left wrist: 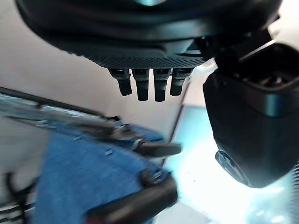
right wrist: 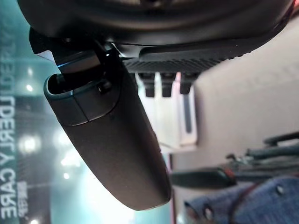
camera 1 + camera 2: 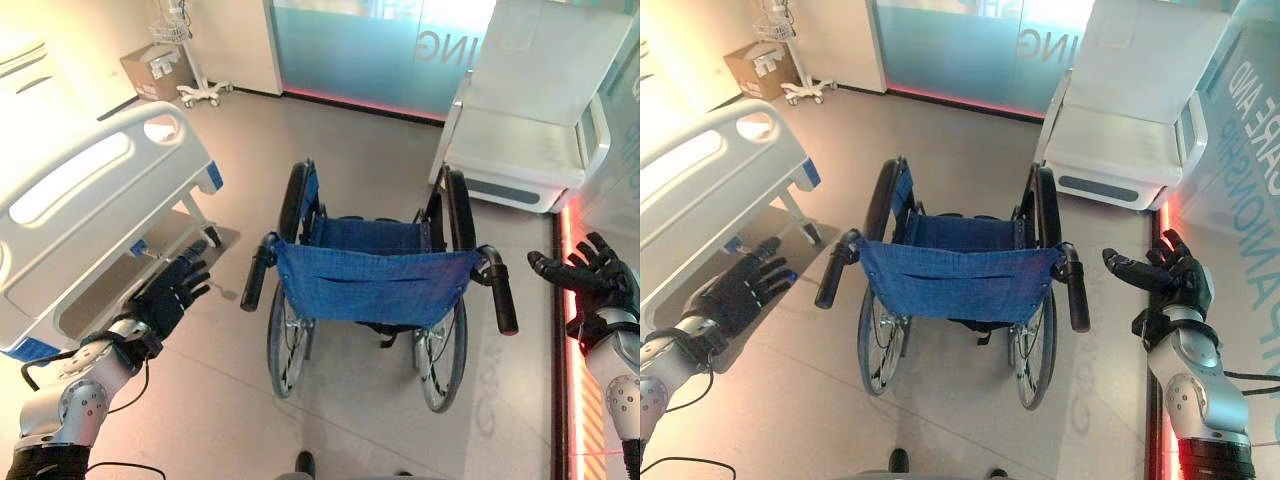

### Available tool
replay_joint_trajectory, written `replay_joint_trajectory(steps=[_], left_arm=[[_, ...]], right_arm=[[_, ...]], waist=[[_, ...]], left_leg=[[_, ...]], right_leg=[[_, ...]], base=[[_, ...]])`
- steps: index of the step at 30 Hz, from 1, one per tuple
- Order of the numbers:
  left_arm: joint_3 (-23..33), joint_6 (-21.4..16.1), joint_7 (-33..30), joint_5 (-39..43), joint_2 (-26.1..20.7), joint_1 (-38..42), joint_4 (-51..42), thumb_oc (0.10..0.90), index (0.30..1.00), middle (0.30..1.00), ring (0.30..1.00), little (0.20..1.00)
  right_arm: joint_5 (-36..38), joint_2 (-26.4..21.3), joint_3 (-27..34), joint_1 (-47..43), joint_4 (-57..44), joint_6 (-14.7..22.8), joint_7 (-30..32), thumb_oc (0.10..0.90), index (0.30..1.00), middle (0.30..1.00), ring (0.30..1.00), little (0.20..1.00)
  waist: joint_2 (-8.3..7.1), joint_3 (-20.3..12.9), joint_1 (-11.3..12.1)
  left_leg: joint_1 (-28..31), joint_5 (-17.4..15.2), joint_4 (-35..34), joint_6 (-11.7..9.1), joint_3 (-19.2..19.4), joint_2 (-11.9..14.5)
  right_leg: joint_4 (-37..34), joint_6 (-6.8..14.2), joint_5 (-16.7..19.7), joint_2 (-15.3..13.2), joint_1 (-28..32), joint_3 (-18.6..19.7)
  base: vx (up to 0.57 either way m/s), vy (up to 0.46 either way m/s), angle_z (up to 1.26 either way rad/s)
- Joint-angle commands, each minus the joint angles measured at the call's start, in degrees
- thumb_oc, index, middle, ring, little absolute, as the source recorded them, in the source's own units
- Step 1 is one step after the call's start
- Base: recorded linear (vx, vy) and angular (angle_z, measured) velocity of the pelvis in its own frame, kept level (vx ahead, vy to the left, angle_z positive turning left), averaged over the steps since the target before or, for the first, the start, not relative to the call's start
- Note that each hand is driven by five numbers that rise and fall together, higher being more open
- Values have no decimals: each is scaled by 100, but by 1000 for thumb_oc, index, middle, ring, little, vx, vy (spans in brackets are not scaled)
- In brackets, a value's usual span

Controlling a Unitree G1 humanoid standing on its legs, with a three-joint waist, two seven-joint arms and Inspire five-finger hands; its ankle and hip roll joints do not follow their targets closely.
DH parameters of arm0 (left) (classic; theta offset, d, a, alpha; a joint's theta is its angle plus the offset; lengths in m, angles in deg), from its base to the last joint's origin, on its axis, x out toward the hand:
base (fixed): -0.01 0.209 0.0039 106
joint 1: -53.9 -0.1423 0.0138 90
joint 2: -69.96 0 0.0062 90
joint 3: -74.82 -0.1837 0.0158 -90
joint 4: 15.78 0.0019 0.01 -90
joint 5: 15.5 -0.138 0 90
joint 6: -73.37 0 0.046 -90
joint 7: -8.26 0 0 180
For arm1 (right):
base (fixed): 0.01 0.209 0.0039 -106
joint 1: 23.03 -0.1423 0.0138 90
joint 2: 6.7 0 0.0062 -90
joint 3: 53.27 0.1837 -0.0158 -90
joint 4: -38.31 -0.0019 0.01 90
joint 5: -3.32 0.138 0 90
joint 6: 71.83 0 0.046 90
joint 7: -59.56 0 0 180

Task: Push the wheelchair next to the bed

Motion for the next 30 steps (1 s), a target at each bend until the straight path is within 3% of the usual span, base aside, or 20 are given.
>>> replay_joint_trajectory(steps=[1, 5, 12, 21, 30], left_arm=[[221, -319, 152, 433, -632, 663, -472, 800, 900, 900, 900, 900], [109, -195, 174, 896, -709, 718, -610, 800, 900, 900, 900, 900], [-350, -61, 563, 863, -947, 862, -821, 800, 900, 900, 900, 900], [-1033, 19, 382, 1309, -1242, 1259, -993, 800, 900, 900, 900, 900], [-1286, -235, 550, 1636, -1447, 1370, -1279, 800, 900, 900, 900, 900]], right_arm=[[490, -834, 67, -546, -740, 282, -362, 800, 900, 900, 900, 900], [886, -896, -51, -529, -909, 261, -603, 800, 900, 900, 900, 900], [853, -1253, -284, -577, -1083, 119, -504, 800, 900, 900, 900, 900], [939, -1592, -901, -763, -903, -138, -631, 800, 900, 900, 900, 900], [789, -1844, -1105, -636, -801, -574, -814, 800, 900, 900, 900, 900]], waist=[[58, -281, 4], [40, -257, -5], [32, -205, -37], [21, -153, -17], [-8, -139, -21]], left_leg=[[90, -268, 59, -151, 445, 117], [65, -252, 59, -164, 492, 129], [29, -217, 59, -167, 534, 125], [17, -180, 59, -162, 547, 119], [6, -180, 59, -167, 547, 122]], right_leg=[[9, -22, 331, -133, -230, -16], [9, -14, 347, -134, -254, -38], [9, -3, 375, -115, -301, 7], [9, 16, 401, -114, -307, -14], [9, 43, 416, -129, -318, -41]], base=[[0, 0, 0], [0, 0, 0], [0, 0, 0], [13, -1, 0], [7, -1, 0]])
